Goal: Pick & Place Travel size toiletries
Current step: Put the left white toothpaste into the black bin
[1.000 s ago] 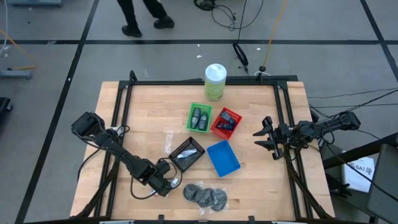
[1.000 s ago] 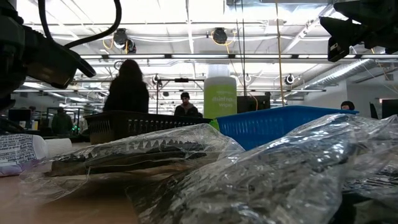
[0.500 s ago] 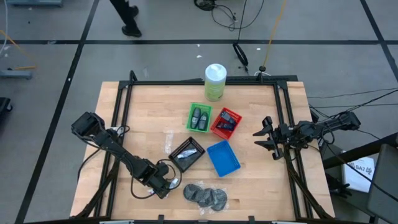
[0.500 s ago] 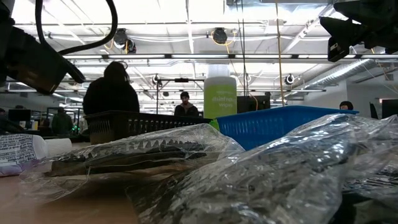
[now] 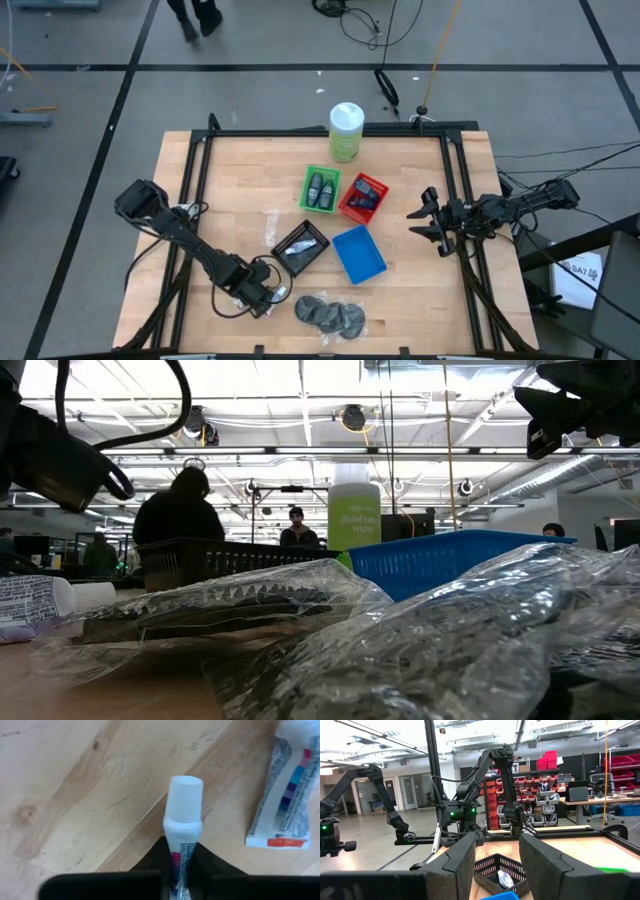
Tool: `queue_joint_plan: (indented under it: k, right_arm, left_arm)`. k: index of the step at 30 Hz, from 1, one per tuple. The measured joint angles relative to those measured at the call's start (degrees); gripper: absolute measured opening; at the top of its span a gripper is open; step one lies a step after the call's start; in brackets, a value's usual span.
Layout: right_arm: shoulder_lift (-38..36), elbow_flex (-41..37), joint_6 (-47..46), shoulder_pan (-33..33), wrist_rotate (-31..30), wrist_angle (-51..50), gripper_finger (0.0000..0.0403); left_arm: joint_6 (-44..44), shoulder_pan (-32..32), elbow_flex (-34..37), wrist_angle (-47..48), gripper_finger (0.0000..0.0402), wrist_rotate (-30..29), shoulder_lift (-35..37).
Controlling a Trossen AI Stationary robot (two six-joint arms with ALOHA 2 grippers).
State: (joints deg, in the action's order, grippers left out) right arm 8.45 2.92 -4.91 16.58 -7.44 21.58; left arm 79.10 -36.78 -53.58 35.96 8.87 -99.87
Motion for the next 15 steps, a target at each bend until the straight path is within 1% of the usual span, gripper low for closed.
queue_joint_plan:
  k: [2, 4, 9, 15]
  right_arm:
    - [0.0, 0.0, 0.0, 0.0, 0.0, 0.0, 0.0141]
    - [0.0, 0.0, 0.0, 0.0, 0.0, 0.0, 0.0141]
    - [0.0, 0.0, 0.0, 0.0, 0.0, 0.0, 0.0141]
    - [0.0, 0.0, 0.0, 0.0, 0.0, 0.0, 0.0141]
  left_arm:
    - [-0.6, 0.0, 0.1, 0.4, 0.001, -0.8, 1.4]
    - [-1.4, 0.0, 0.3, 1.1, 0.0013, -2.6, 2.6]
    - [-6.0, -0.1, 0.2, 2.1, 0.0006, -9.5, 7.7]
    - [-13.5, 1.2, 0.2, 2.1, 0.0009, -20.3, 13.1]
